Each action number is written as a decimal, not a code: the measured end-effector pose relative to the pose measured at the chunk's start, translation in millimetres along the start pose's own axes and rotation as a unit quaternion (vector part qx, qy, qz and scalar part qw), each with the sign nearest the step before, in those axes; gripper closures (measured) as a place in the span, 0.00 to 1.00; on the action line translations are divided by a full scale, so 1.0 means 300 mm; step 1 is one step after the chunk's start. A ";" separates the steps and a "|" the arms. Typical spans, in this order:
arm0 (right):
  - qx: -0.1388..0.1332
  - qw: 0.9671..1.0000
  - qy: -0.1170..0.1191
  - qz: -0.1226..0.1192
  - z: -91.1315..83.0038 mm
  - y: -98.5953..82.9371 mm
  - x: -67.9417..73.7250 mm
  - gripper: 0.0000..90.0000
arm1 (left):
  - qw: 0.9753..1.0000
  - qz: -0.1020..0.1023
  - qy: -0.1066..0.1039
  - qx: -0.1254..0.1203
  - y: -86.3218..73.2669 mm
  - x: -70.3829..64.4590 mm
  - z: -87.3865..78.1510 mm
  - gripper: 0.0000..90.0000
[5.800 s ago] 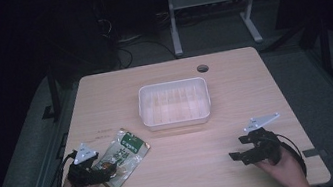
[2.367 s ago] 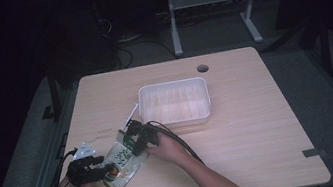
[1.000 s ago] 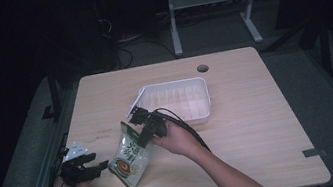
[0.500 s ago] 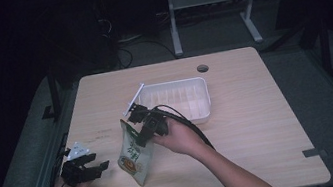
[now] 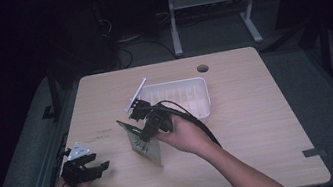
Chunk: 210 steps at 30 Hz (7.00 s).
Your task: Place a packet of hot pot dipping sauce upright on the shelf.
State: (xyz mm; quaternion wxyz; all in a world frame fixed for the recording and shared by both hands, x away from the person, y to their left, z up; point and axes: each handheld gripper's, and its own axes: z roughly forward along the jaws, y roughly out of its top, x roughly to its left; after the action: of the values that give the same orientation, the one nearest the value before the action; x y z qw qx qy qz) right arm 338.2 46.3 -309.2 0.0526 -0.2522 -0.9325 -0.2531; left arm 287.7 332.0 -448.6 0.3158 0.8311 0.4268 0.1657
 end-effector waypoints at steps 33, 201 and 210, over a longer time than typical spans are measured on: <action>-0.061 0.993 -0.079 0.062 -0.370 0.022 -0.069 0.99 | 1.000 -0.001 0.004 -0.004 0.002 -0.002 0.005 0.30; -0.112 0.954 -0.153 0.233 -0.137 0.001 -0.476 0.96 | 1.000 0.001 0.003 -0.006 0.003 -0.010 0.008 0.28; -0.098 0.958 -0.141 0.231 -0.132 -0.001 -0.473 0.92 | 1.000 0.002 0.002 -0.005 0.003 -0.013 0.010 0.28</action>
State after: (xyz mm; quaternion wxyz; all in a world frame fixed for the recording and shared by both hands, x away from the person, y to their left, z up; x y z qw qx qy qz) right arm 459.9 -36.6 -307.1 -0.0470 -0.4975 -0.8176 -0.2859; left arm 287.8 327.3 -450.2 0.3190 0.8299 0.4249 0.1700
